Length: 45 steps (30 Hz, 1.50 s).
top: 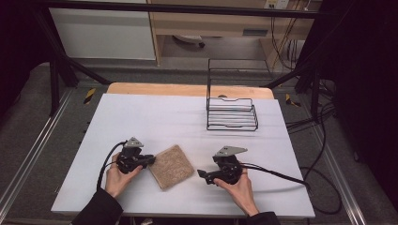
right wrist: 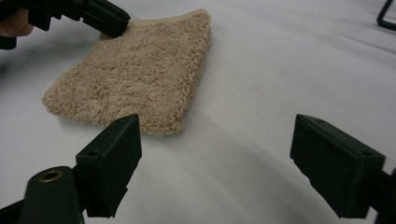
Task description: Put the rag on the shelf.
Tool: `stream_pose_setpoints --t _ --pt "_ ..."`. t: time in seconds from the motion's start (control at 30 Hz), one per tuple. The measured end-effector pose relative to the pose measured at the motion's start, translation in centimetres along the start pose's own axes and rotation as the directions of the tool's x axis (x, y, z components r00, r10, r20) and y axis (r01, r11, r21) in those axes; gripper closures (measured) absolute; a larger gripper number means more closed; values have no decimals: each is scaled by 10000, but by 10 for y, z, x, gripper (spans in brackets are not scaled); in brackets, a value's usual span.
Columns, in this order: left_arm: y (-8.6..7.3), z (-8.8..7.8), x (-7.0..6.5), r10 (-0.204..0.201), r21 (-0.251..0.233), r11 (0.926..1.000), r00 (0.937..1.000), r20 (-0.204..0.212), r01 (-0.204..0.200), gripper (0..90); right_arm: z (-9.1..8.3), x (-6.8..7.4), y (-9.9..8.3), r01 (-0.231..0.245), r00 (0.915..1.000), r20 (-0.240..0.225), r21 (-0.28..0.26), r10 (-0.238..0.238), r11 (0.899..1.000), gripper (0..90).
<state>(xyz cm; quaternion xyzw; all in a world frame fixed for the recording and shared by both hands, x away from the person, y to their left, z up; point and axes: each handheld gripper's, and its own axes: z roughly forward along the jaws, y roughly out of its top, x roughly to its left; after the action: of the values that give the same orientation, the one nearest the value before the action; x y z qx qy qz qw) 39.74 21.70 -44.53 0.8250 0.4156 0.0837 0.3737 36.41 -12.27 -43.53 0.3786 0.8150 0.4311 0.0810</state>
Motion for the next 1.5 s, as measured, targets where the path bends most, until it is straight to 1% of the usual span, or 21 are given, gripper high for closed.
stream_pose_setpoints --t 0.07,0.13,0.17,0.2,0.23,0.27,0.37,0.43,0.53,0.67,0.7,0.73,0.87,0.93,1.1,1.23,1.27,1.33,1.37,1.43,1.5 --pt "0 0 0 -54 39 10000 10000 34 54 811 2 2 1 106 9999 11 4 -106 9999 199" --pt "1 0 0 -87 73 9999 10000 30 87 827 6 6 4 48 10000 -63 -77 -49 10000 259" --pt "1 0 0 -108 97 9999 9999 49 108 837 11 9 7 72 10000 22 -30 -72 10000 315" --pt "1 0 -1 -106 105 9999 9999 40 105 837 11 9 7 72 10000 22 -30 -72 10000 315" --pt "1 -1 -1 -117 131 9998 9999 31 117 844 15 11 8 -102 9999 -62 -38 102 9999 388" --pt "1 -1 -1 -117 131 9998 9999 31 117 847 15 11 8 -102 9999 -62 -38 102 9999 388" --pt "2 -1 -1 -131 159 9998 9999 62 130 851 23 15 11 -174 9998 13 183 174 9997 485" --pt "2 -2 -1 -144 161 9998 9999 69 143 851 25 16 11 -210 9998 6 200 210 9996 509" --pt "1 -1 -1 -141 149 9998 9999 73 140 851 32 19 11 -392 9992 -15 365 393 9986 583" --pt "0 -1 -1 -42 80 10000 10000 26 42 846 38 20 9 -385 9993 -16 413 386 9984 673" --pt "0 -1 -1 -36 79 10000 10000 13 36 846 38 20 9 -385 9993 -16 413 386 9984 673" --pt "0 -1 -2 -39 81 10000 10000 -2 39 847 41 21 8 -470 9988 -108 471 476 9978 719" --pt "1 -1 -2 -158 99 9998 9999 -8 158 850 43 20 7 -540 9982 -239 439 551 9976 835" --pt "1 -3 -2 -238 127 9996 9997 22 237 851 43 19 8 -570 9977 -340 436 585 9974 870" --pt "0 -8 -3 -350 142 9993 9992 176 347 853 39 15 17 -741 9958 -505 438 763 9963 885" --pt "-3 -12 -8 -531 173 9985 9973 515 523 852 33 9 26 -797 9952 -540 345 815 9962 887" --pt "-4 -14 -14 -445 148 9989 9974 561 438 851 31 5 33 -652 9968 -428 438 671 9969 887" --pt "-5 -14 -18 -354 165 9993 9979 536 346 848 32 2 40 -421 9986 -297 666 442 9969 887" --pt "-6 -14 -25 -162 208 9997 9991 392 154 847 33 0 42 -324 9992 -204 678 339 9972 887" --pt "-6 -14 -27 -145 216 9997 9991 394 137 846 36 -3 44 -107 9999 -19 711 109 9974 886" --pt "-7 -13 -32 -173 184 9997 9987 470 164 846 38 -3 45 -52 10000 75 687 47 9976 887"
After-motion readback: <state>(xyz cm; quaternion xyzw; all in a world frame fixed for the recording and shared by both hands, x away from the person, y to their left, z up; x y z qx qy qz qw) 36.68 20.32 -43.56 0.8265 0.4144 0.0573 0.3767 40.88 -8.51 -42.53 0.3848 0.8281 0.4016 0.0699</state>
